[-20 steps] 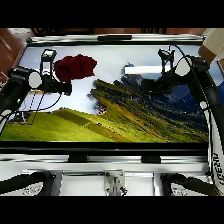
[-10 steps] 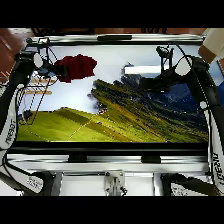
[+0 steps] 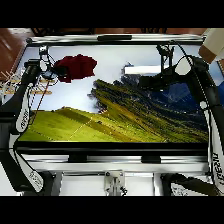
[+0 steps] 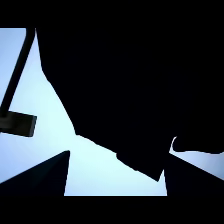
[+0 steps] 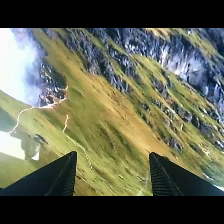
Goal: Fold the shirts.
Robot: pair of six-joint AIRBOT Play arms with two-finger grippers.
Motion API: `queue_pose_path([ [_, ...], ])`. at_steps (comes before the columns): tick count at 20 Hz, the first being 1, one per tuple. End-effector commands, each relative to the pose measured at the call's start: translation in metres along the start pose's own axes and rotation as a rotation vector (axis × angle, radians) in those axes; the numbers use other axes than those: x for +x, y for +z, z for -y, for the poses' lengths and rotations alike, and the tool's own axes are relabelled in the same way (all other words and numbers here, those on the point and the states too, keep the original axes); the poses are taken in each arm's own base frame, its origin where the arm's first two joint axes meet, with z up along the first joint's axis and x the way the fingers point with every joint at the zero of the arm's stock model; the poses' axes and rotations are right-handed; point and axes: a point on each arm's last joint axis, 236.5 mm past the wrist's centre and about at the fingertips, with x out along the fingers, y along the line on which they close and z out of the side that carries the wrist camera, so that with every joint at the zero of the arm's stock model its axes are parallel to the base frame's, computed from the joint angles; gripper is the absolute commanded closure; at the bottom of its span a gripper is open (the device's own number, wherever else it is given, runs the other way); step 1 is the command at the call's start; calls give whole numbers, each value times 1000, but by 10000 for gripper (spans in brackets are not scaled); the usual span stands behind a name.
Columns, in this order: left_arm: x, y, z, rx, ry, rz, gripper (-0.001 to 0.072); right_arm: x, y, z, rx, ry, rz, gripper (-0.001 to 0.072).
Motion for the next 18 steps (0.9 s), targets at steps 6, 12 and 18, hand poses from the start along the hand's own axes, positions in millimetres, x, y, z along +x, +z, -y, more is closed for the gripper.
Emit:
queue_pose_path([
  [6, 34, -9, 21, -62, -78, 14, -11, 0, 1, 0, -6, 1, 5, 167],
  [12, 34, -8, 24, -63, -83, 21, 598, 0, -5, 0, 20, 0, -22, 167],
  [18, -82, 68, 72, -16, -189, 219, 673, -17, -19, -6, 1, 5, -58, 168],
])
